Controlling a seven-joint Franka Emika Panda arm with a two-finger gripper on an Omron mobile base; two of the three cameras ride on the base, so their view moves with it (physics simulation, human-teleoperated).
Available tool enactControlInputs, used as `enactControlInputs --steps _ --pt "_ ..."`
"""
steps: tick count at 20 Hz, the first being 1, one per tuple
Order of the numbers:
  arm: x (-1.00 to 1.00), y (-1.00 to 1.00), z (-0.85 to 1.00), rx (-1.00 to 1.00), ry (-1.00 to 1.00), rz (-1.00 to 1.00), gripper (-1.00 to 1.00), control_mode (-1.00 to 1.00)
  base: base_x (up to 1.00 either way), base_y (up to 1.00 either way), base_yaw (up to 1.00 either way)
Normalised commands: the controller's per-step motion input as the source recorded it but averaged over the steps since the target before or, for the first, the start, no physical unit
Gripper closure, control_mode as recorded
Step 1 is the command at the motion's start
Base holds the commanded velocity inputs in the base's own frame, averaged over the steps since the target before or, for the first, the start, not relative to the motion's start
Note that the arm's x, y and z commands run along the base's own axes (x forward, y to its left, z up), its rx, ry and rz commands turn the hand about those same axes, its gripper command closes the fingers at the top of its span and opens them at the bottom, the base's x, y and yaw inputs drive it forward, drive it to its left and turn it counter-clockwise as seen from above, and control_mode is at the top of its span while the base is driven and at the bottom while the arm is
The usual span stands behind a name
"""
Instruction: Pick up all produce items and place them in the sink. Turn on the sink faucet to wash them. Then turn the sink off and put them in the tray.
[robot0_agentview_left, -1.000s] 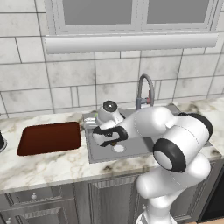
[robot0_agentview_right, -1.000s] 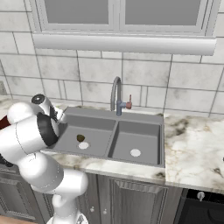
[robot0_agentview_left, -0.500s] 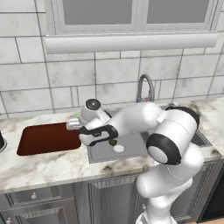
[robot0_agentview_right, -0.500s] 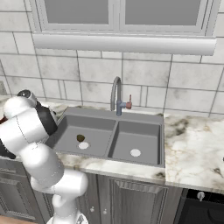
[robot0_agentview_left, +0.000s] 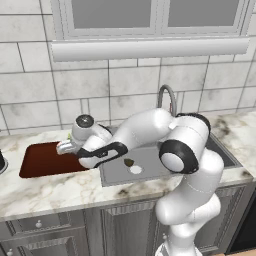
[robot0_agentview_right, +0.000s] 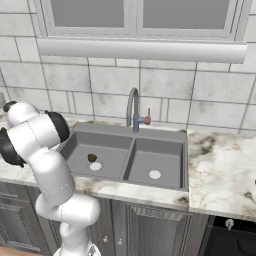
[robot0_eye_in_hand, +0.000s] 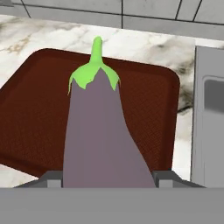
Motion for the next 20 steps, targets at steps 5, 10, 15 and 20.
enactControlInputs --steps 5,10,15,20 --pt "-0.01 0.55 -0.08 -0.12 0.00 0.11 1.00 -1.00 0.00 0.00 0.00" --pt "0.05 0.36 -0.28 -0.12 0.00 0.10 1.00 -1.00 0.00 0.00 0.00" --pt "0.28 0.16 -0.37 -0.08 0.00 0.08 1.00 -1.00 0.00 0.00 0.00" --pt "0.42 0.00 -0.22 -0.01 0.05 0.01 1.00 -1.00 0.00 0.00 0.00"
